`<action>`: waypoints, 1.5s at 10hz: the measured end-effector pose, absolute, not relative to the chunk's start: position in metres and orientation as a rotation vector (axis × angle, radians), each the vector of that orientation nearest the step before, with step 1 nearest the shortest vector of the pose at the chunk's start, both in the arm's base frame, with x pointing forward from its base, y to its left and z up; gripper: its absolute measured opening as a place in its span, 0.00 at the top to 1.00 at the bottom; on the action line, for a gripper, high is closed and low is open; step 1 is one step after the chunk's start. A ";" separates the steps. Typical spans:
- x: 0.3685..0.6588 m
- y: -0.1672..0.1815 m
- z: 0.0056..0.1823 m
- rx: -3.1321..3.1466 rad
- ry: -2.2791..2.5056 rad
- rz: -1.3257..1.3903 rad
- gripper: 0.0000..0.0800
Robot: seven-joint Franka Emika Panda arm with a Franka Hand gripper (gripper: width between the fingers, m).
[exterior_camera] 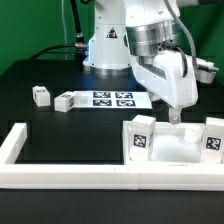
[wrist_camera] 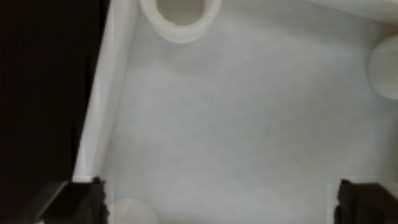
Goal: Assemble square table
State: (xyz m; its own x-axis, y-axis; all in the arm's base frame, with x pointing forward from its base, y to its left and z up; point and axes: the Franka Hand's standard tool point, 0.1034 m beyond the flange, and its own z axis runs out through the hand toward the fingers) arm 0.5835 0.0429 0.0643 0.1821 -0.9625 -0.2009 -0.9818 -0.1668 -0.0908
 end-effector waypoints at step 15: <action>0.537 0.060 0.015 -2.131 2.150 0.302 0.68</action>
Offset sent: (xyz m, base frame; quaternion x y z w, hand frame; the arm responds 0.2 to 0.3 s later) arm -0.0715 -0.0162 -0.0192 -0.0663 -0.0114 0.2109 0.9752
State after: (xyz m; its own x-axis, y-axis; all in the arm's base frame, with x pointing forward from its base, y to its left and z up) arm 0.5371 0.0600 0.0152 -0.0162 -0.9778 -0.2091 -0.9975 0.0015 0.0703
